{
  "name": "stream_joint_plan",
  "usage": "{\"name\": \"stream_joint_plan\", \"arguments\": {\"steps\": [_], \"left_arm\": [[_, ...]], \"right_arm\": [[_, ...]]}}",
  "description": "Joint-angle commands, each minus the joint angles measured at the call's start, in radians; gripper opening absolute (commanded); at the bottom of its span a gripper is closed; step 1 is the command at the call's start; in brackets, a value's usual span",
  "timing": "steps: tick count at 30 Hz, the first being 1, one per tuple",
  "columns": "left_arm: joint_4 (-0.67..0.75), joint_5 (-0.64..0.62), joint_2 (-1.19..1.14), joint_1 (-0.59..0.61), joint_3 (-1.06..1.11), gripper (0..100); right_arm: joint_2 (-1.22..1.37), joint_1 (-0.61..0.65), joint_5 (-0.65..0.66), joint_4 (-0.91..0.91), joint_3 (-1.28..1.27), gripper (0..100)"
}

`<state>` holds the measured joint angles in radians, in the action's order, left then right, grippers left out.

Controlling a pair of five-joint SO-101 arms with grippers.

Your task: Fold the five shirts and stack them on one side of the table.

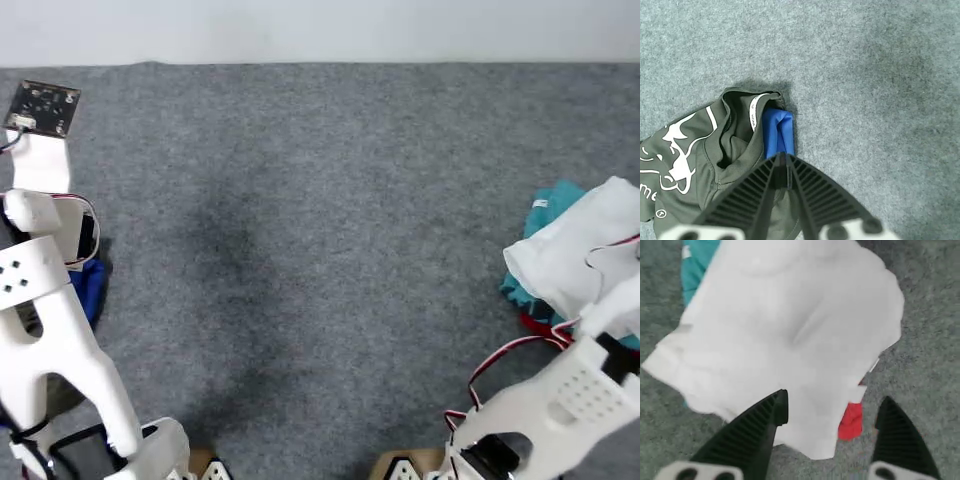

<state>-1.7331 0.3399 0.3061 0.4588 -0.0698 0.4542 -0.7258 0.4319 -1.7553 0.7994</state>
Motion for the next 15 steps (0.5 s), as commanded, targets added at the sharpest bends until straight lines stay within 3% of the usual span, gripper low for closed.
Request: {"name": "stream_joint_plan", "arguments": {"steps": [1,3,6,10,15], "left_arm": [[-0.021,-0.008,0.034,-0.006,-0.004,1],[-0.021,-0.008,0.034,-0.006,-0.004,1],[-0.021,-0.008,0.034,-0.006,-0.004,1],[-0.021,-0.008,0.034,-0.006,-0.004,1],[-0.021,-0.008,0.034,-0.006,-0.004,1]], "right_arm": [[-0.067,0.064,0.008,-0.038,0.025,12.1],[-0.064,0.099,0.008,-0.038,-0.002,0.5],[-0.024,0.15,0.006,-0.038,-0.046,4.6],[0.104,0.216,0.0,-0.01,-0.068,0.9],[0.295,0.295,-0.132,0.035,-0.064,0.9]]}}
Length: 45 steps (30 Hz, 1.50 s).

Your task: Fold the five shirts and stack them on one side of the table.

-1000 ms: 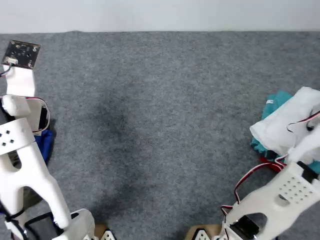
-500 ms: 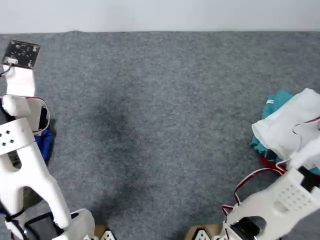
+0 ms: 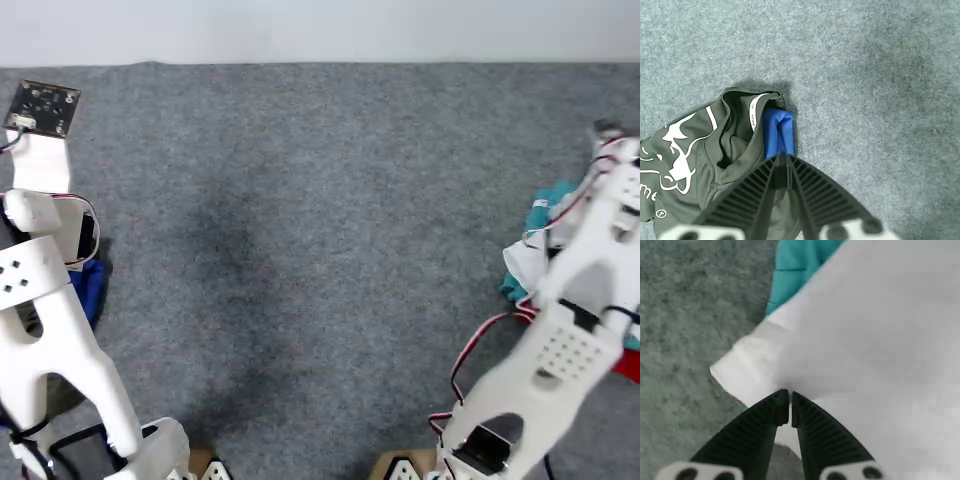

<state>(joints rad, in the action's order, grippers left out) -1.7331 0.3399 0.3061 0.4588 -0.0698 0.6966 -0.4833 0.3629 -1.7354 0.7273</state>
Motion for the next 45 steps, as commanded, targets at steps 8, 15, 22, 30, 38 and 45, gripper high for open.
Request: {"name": "stream_joint_plan", "arguments": {"steps": [8,15,22,30,38,45], "left_arm": [[-0.021,-0.008,0.031,-0.006,-0.004,1],[-0.02,-0.008,0.032,-0.006,-0.004,1],[-0.02,-0.008,0.032,-0.006,-0.004,1],[-0.02,-0.008,0.032,-0.006,-0.004,1],[-0.02,-0.006,0.034,-0.064,-0.004,1],[-0.021,-0.008,0.035,-0.06,-0.004,1]], "right_arm": [[0.015,0.128,-0.095,-0.05,0.144,0.9],[-0.157,-0.041,-0.086,-0.059,0.178,0.9],[-0.188,-0.211,0.021,-0.061,0.055,0.9],[-0.182,-0.271,0.104,-0.058,-0.213,0.9],[-0.363,-0.193,0.098,-0.058,-0.121,0.9],[-0.515,-0.107,0.098,-0.061,-0.201,0.9]]}}
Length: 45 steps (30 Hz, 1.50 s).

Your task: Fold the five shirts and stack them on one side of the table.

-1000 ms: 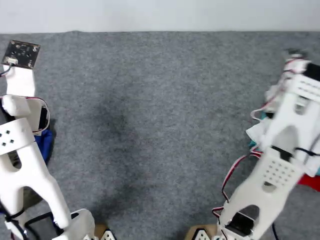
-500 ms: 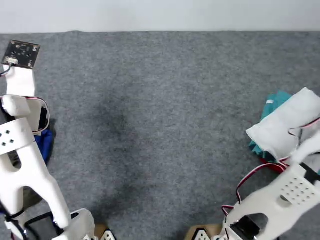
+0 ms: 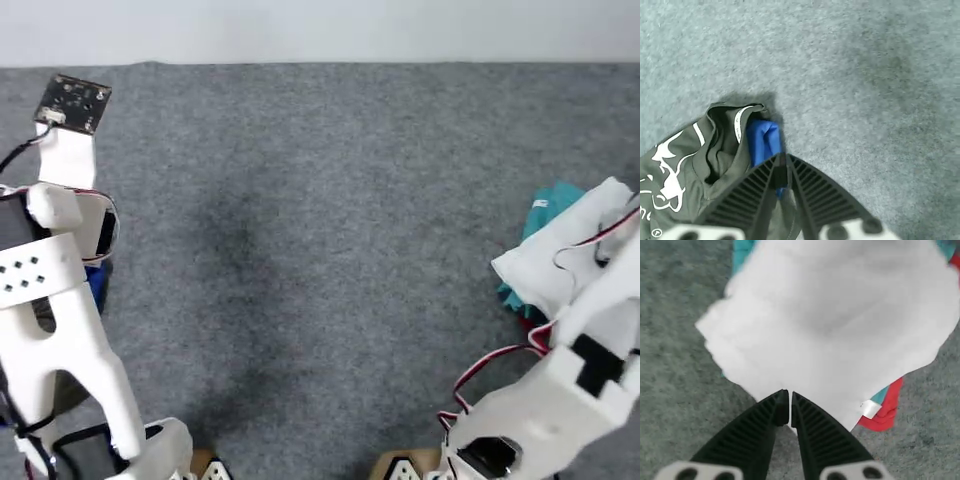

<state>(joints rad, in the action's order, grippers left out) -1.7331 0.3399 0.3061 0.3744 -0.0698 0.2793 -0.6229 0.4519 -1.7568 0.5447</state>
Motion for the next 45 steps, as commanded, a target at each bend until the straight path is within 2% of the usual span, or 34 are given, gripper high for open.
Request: {"name": "stream_joint_plan", "arguments": {"steps": [1,4,9,13,16,20,23,26,31,38,43,45], "left_arm": [[-0.021,-0.008,0.035,0.051,-0.004,1],[-0.021,0.002,0.032,0.157,-0.004,3],[-0.011,0.104,0.025,0.365,0.016,20],[0.061,0.273,0.023,0.486,0.108,21],[0.201,0.368,0.023,0.545,0.232,22],[0.407,0.437,0.023,0.549,0.433,22],[0.559,0.442,0.023,0.552,0.555,21],[0.638,0.445,0.023,0.555,0.641,19],[0.646,0.443,0.037,0.526,0.65,0],[0.416,0.43,0.186,0.523,0.429,0],[0.396,0.233,0.348,0.465,0.186,0],[0.405,0.157,0.391,0.404,0.104,0]], "right_arm": [[-0.116,0.039,0.009,-0.039,-0.051,0.9],[-0.176,0.047,0.009,-0.039,-0.166,0.9],[-0.3,0.053,0.009,-0.038,-0.379,0.9],[-0.39,0.071,0.009,-0.038,-0.516,0.9],[-0.441,0.094,0.009,-0.038,-0.591,0.9],[-0.495,0.124,0.009,-0.038,-0.655,0.9],[-0.532,0.142,0.009,-0.038,-0.694,0.9],[-0.568,0.15,0.009,-0.038,-0.74,0.9],[-0.654,0.147,0.009,-0.038,-0.812,0.9],[-0.809,0.145,0.009,-0.038,-0.878,0.9],[-0.915,0.145,0.011,-0.038,-0.924,0.9],[-0.944,0.145,0.011,-0.038,-0.941,0.9]]}}
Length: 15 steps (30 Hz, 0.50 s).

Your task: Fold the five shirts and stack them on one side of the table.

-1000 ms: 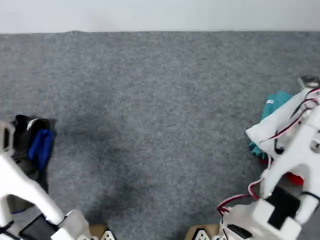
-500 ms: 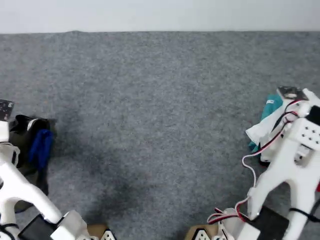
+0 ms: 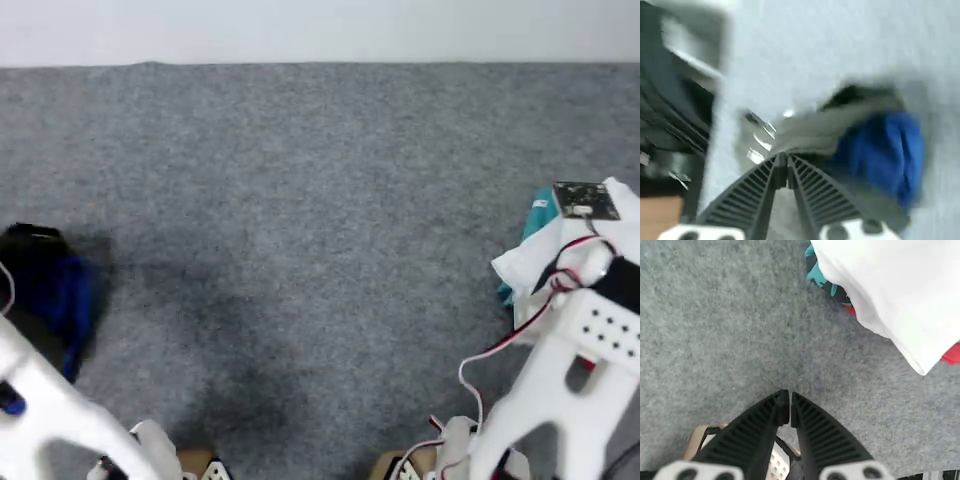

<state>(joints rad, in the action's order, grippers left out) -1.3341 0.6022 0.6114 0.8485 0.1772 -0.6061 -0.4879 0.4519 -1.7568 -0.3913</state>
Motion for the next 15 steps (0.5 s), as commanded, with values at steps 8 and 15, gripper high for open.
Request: {"name": "stream_joint_plan", "arguments": {"steps": [8,15], "left_arm": [[0.026,-0.318,0.121,-0.545,-0.367,1],[-0.054,-0.207,0.12,-0.637,-0.288,1]], "right_arm": [[-0.127,0.01,0.011,-0.038,-0.086,0.9],[-0.163,0.01,0.011,-0.038,-0.107,0.9]]}}
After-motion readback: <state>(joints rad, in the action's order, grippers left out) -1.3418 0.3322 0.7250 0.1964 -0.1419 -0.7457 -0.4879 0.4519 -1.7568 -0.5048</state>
